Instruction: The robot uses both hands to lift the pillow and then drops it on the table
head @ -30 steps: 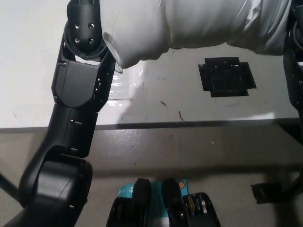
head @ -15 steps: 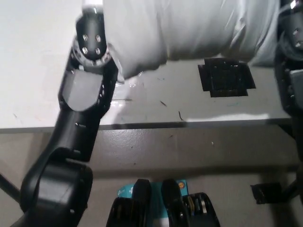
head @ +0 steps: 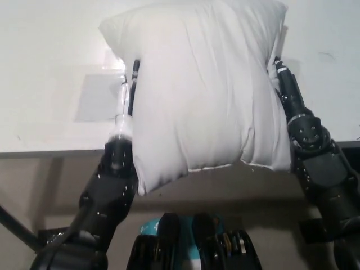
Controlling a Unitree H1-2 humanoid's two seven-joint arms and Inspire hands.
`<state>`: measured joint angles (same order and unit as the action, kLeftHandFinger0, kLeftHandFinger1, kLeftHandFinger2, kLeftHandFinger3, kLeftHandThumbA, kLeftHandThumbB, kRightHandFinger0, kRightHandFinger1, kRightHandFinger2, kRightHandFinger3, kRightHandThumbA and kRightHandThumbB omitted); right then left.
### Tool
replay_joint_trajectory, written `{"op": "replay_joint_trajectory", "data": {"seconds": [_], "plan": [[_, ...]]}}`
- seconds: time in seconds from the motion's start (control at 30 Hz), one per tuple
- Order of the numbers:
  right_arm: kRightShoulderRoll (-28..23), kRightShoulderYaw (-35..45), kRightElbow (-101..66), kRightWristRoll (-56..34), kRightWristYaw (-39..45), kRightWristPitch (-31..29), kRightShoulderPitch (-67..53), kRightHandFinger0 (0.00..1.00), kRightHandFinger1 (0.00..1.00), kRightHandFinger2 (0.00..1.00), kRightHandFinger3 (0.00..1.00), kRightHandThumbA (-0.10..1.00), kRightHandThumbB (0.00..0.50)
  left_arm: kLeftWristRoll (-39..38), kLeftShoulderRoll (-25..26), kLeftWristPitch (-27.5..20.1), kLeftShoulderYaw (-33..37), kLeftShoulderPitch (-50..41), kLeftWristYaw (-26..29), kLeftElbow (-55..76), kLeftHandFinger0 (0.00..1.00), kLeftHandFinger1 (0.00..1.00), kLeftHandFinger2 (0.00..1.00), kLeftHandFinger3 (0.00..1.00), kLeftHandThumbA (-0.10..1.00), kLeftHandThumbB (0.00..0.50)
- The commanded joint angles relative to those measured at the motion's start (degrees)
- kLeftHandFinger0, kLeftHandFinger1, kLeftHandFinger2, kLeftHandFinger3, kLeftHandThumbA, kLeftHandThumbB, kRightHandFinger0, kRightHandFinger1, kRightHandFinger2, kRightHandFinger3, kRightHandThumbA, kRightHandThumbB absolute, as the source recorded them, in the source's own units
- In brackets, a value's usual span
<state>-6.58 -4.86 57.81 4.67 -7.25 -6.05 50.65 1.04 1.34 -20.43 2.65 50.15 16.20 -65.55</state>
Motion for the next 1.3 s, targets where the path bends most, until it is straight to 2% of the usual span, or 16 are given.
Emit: {"op": "replay_joint_trajectory", "data": {"seconds": [0.0,0.23,0.37,0.5,0.57,0.6,0.67,0.77,0.93,0.97,1.0,1.07,1.13,1.2,1.23,1.27], "plan": [[3.8,-2.0,5.3,1.2,2.1,-8.2,-1.0,1.00,1.00,1.00,1.00,1.00,0.279,3.2,-2.0,-6.5,2.3,-1.9,-0.5,-3.3,1.00,1.00,1.00,1.00,1.00,0.159],[1.5,-0.5,2.7,-0.1,3.3,-8.2,-2.1,1.00,1.00,1.00,1.00,1.00,0.277,3.4,0.6,-6.5,2.8,-3.8,-0.5,-0.7,1.00,1.00,1.00,1.00,1.00,0.141],[-0.5,0.3,-1.0,-0.7,3.5,-8.2,-2.4,1.00,1.00,1.00,1.00,1.00,0.309,3.7,3.6,-6.5,2.9,-4.4,-1.4,2.1,1.00,1.00,1.00,1.00,1.00,0.132],[-2.6,1.3,-4.1,-1.3,3.8,-8.2,-3.0,1.00,1.00,1.00,1.00,1.00,0.285,3.7,5.8,-6.5,2.7,-4.2,-1.4,3.0,1.00,1.00,1.00,1.00,1.00,0.133],[-3.5,2.0,-4.8,-2.1,4.5,-8.2,-3.1,1.00,1.00,1.00,1.00,1.00,0.287,3.6,7.0,-6.5,2.3,-4.3,-1.1,3.3,1.00,1.00,1.00,1.00,1.00,0.164],[-4.0,2.5,-4.8,-2.6,4.9,-8.9,-3.0,1.00,1.00,1.00,1.00,1.00,0.290,4.2,7.7,-6.5,2.6,-4.1,-0.6,3.3,1.00,1.00,1.00,1.00,1.00,0.164],[-5.1,3.3,-5.2,-3.1,5.2,-10.0,-3.2,1.00,1.00,1.00,1.00,1.00,0.261,4.1,8.8,-6.5,2.3,-3.8,-0.5,3.6,1.00,1.00,1.00,1.00,1.00,0.125],[-6.7,4.7,-5.9,-4.3,6.4,-9.6,-4.2,1.00,1.00,1.00,1.00,1.00,0.217,2.1,10.6,-6.5,-0.3,-3.5,0.4,3.1,1.00,1.00,1.00,1.00,1.00,0.132],[-8.2,6.3,-9.5,-4.5,6.0,-8.3,-7.4,1.00,1.00,1.00,1.00,1.00,0.213,1.5,12.3,-6.5,-2.4,-5.6,-0.8,6.4,1.00,1.00,1.00,1.00,1.00,0.141],[-8.5,6.5,-11.0,-4.3,5.8,-8.1,-8.3,1.00,1.00,1.00,1.00,1.00,0.241,0.8,12.5,-6.5,-3.0,-6.1,-1.5,7.3,1.00,1.00,1.00,1.00,1.00,0.160],[-9.1,7.4,-14.7,-5.0,6.0,-7.6,-10.6,1.00,1.00,1.00,1.00,1.00,0.289,-0.2,12.9,-6.5,-4.0,-7.5,-2.4,9.8,1.00,1.00,1.00,1.00,1.00,0.138],[-9.8,8.6,-20.3,-6.0,6.6,-6.8,-13.7,1.00,1.00,1.00,1.00,1.00,0.358,-1.0,13.2,-6.5,-5.0,-9.8,-3.5,14.2,1.00,1.00,1.00,1.00,1.00,0.143],[-11.6,9.0,-29.1,-4.3,6.6,-6.6,-18.7,1.00,1.00,1.00,1.00,1.00,0.309,-2.0,13.8,-6.3,-5.7,-14.1,-5.5,22.8,1.00,1.00,1.00,1.00,1.00,0.181],[-12.8,8.9,-33.4,-1.8,5.6,-7.6,-20.9,1.00,1.00,1.00,1.00,1.00,0.298,-2.7,14.0,-4.8,-6.2,-16.5,-6.5,28.4,1.00,1.00,1.00,1.00,1.00,0.202],[-14.3,8.6,-37.0,0.5,5.3,-7.1,-22.4,1.00,1.00,1.00,1.00,1.00,0.286,-3.1,13.9,-3.6,-6.3,-18.5,-7.0,33.0,1.00,1.00,1.00,1.00,1.00,0.238],[-15.2,8.7,-39.9,1.5,5.3,-6.0,-23.6,1.00,1.00,1.00,1.00,1.00,0.305,-3.4,13.7,-2.6,-6.4,-20.1,-7.4,36.6,1.00,1.00,1.00,1.00,1.00,0.258]]}}
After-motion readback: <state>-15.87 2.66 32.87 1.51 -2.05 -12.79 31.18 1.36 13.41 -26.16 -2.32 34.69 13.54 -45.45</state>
